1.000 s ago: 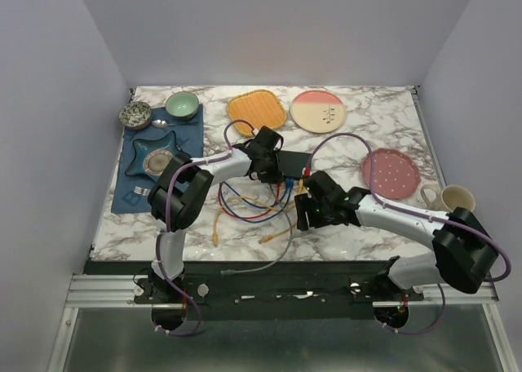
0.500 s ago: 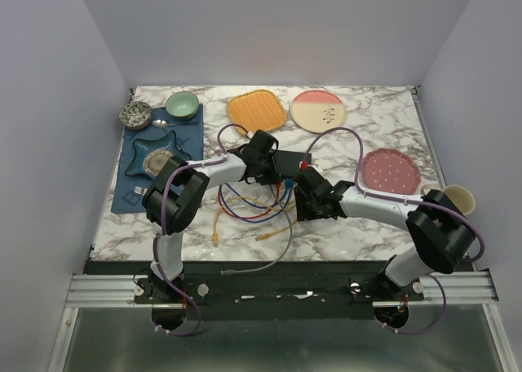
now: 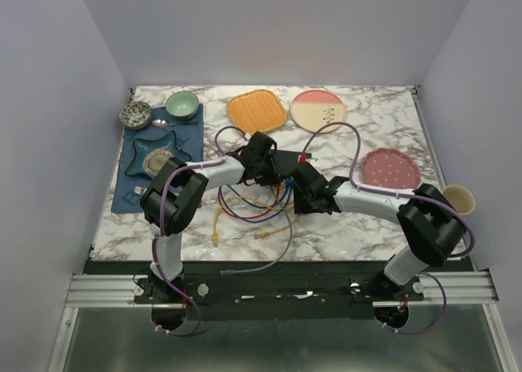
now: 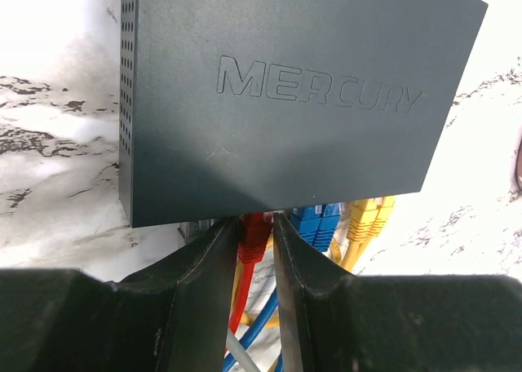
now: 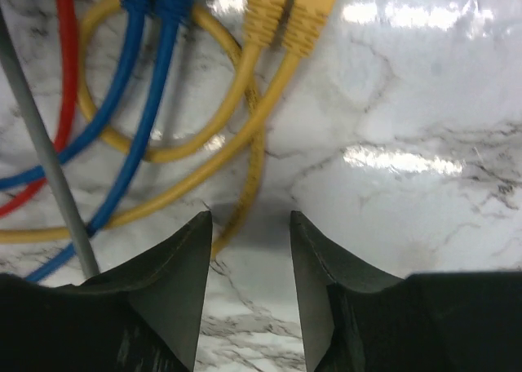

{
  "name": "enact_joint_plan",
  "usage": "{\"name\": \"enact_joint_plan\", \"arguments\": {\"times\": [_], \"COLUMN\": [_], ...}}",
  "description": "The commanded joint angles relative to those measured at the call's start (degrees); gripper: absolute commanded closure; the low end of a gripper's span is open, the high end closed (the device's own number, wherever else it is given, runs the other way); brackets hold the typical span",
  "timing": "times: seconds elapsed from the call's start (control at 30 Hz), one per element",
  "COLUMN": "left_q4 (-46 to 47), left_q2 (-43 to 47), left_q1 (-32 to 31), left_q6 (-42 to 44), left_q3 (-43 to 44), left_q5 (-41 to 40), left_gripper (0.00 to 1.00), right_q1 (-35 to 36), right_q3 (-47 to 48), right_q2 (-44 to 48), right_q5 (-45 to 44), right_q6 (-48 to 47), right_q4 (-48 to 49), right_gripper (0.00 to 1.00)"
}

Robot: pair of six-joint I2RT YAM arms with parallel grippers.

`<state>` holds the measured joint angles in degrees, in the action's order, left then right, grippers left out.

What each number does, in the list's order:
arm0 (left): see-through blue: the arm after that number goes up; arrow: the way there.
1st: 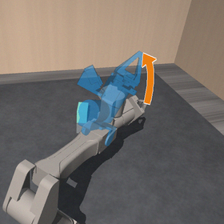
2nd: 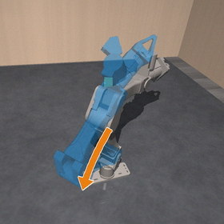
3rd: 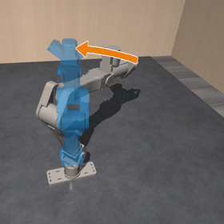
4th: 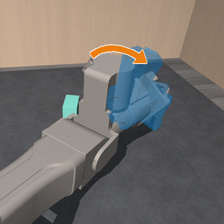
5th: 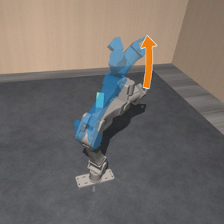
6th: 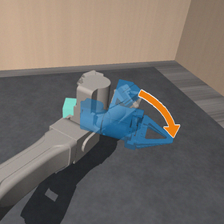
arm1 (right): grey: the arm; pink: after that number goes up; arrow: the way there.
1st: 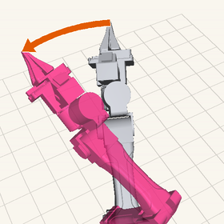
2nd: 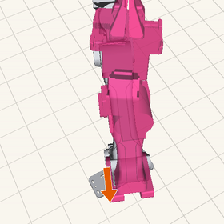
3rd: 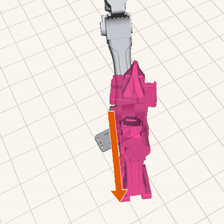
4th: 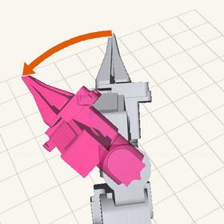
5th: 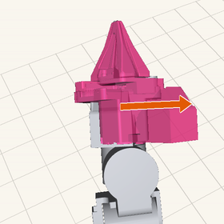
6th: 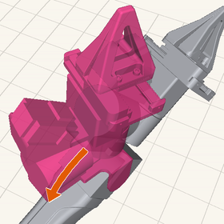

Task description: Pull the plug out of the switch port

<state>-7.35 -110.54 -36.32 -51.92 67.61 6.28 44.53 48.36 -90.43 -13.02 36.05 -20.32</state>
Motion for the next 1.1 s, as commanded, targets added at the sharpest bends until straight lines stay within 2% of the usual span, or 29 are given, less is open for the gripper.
{"name": "enact_joint_plan", "arguments": {"times": [0.0, 0.07, 0.2, 0.3, 0.63, 0.87, 1.07], "left_q4": [0.24, 0.32, 1.29, 1.73, 2.26, 2.26, 2.61], "left_q2": [1.64, 1.91, 1.47, 0.77, -1.08, -1.17, -1.52], "left_q1": [0.19, 0.19, 0.19, 0.19, 0.19, 0.28, 0.54], "left_q6": [-0.90, -0.90, -1.43, -2.04, -3.27, -3.98, -4.77], "left_q3": [-1.52, -1.61, -1.52, -0.91, 0.59, 0.59, 0.59], "left_q5": [0.31, 0.40, 1.10, 1.71, 2.50, 1.89, 1.71], "left_gripper": [0.62, 0.62, 0.62, 0.62, 0.62, 0.62, 0.62], "right_q1": [-0.59, -0.59, -0.59, -0.41, 6.79, 13.46, 15.50], "right_q3": [3.23, 2.80, 2.09, 1.04, -6.52, -4.86, -1.95], "right_q2": [-6.93, -7.30, -5.81, -3.88, 2.36, 3.77, 6.40], "right_q5": [-0.35, 0.88, 2.55, 4.75, 11.25, 16.71, 17.85], "right_q6": [-0.19, -0.54, -3.26, -5.02, -6.43, -8.80, -12.06], "right_q4": [1.60, 1.68, 0.55, -1.30, -4.90, -8.24, -13.69], "right_gripper": [0.60, 0.66, 0.91, 0.99, 0.99, 0.99, 0.99]}}
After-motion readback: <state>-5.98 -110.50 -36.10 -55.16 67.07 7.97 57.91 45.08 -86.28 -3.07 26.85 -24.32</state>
